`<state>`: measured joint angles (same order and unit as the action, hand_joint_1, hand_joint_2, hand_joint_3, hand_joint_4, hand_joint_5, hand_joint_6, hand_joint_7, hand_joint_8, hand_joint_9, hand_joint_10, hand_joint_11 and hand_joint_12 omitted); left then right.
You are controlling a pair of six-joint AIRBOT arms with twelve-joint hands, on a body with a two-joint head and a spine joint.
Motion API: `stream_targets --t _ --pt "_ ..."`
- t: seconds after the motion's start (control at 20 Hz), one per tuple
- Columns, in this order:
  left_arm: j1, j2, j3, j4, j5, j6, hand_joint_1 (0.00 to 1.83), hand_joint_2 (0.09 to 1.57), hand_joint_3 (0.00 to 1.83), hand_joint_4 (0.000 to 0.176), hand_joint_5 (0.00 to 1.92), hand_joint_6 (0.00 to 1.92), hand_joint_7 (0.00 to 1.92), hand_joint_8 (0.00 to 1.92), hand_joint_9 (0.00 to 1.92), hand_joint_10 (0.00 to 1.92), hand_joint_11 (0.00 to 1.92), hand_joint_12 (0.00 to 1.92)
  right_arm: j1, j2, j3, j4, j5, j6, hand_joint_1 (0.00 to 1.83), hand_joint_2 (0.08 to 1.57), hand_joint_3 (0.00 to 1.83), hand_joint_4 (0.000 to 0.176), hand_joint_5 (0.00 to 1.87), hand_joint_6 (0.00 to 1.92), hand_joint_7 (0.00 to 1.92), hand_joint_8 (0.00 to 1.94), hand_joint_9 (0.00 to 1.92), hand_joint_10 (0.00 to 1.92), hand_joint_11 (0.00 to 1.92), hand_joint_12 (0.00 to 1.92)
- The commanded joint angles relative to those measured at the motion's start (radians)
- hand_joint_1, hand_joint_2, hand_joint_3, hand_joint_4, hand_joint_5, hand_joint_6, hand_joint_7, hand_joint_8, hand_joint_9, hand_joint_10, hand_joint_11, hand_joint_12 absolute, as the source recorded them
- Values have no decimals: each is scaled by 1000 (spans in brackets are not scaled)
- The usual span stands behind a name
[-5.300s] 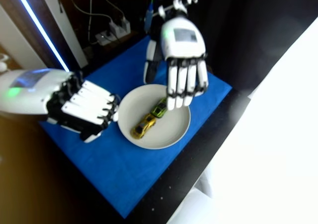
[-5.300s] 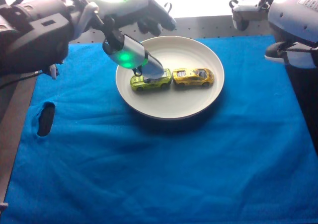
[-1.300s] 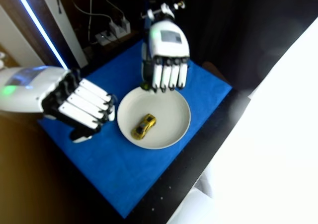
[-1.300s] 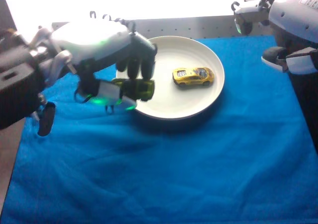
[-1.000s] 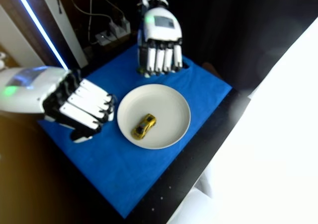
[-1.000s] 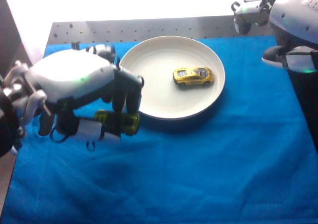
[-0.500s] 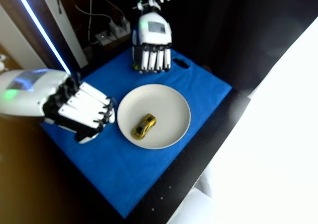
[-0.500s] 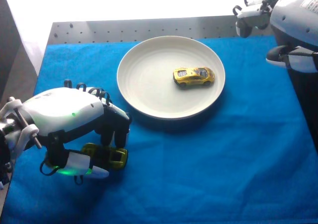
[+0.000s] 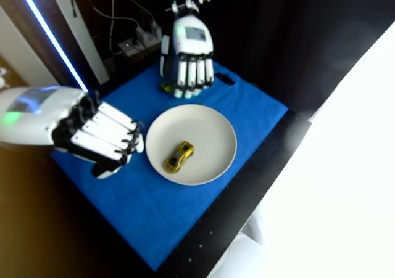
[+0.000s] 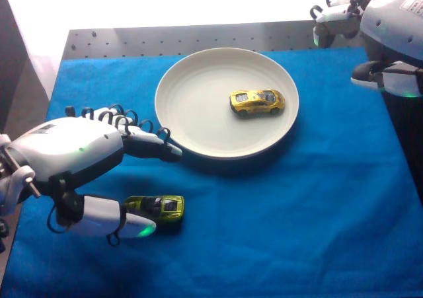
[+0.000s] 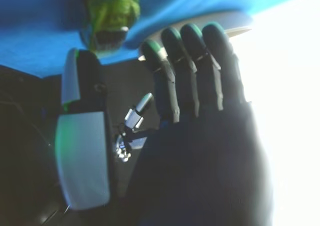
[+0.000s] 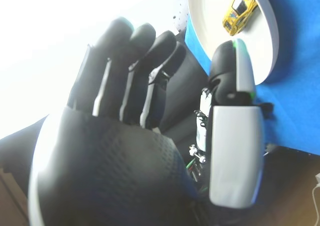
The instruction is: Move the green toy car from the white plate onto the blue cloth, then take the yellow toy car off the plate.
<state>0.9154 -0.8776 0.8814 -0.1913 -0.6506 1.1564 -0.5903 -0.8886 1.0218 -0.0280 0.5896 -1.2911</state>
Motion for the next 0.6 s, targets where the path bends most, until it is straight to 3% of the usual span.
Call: stream_targets --t 0.0,0.05,0.15,0.3,0.4,0.5,0.55 --pt "1 10 -7 -14 -166 -2 709 978 0 110 421 15 398 123 94 871 0 1359 12 -2 6 10 121 -6 1171 1022 14 0 612 771 606 1051 465 1408 341 1907" --pt "17 17 -12 -35 -210 -2 585 975 0 143 414 6 416 123 64 1013 0 1587 12 -5 10 15 121 -6 1152 1024 10 0 632 715 634 964 471 1342 322 1886" --pt "47 22 -20 -81 -291 -2 478 988 1 113 473 12 467 168 60 1243 0 1814 12 -10 27 32 120 -6 1099 1028 5 0 652 668 708 858 551 1236 396 1789" --pt "78 23 -34 -142 -390 33 265 1118 3 63 602 25 531 191 193 1047 0 1665 17 -42 55 38 105 -6 1013 1033 1 0 680 382 738 412 529 952 250 1683" --pt "81 27 -57 -182 -437 108 217 1157 2 101 651 29 543 188 185 973 0 1526 31 -78 82 42 81 -6 996 1027 0 0 692 278 730 338 483 1057 239 1763" --pt "83 30 -63 -190 -460 121 281 1190 7 92 681 34 574 204 189 966 0 1474 36 -122 111 55 62 -6 979 1014 0 0 650 274 654 529 457 1207 298 1796" --pt "85 31 -65 -192 -468 121 261 1204 2 100 701 32 577 250 189 1049 0 1545 36 -147 130 67 57 -6 952 1013 0 0 636 259 613 648 461 1285 338 1828"
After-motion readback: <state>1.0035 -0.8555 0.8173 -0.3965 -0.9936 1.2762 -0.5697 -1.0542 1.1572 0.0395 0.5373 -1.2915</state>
